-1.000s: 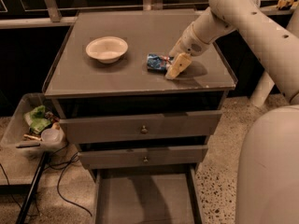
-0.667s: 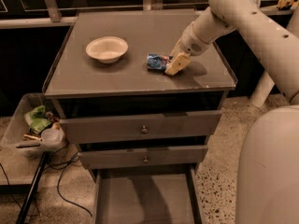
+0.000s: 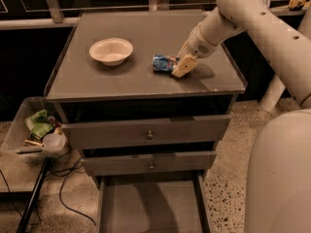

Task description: Place redbull can into bottom drawer

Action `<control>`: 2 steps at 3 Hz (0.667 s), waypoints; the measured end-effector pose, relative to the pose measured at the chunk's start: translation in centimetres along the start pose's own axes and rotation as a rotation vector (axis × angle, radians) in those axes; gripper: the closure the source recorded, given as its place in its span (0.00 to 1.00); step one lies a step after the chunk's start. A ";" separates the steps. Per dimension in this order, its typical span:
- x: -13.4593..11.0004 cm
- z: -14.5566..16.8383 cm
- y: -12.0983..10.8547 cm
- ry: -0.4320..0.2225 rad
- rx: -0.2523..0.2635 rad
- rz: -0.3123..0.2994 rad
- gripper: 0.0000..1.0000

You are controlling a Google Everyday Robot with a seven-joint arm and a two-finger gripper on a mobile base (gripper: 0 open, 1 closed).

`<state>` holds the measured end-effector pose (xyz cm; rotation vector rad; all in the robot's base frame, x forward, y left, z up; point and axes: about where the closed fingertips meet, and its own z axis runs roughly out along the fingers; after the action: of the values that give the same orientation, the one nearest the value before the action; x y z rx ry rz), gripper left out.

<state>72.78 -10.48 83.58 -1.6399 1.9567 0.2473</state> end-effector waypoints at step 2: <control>0.1 -2.4 2.4 -0.013 0.041 -0.022 1.00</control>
Offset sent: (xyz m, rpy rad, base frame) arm -0.0916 -0.0134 0.0117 -0.0107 -0.0727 -0.0042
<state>69.78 -11.15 84.94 -1.6284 1.9210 0.2069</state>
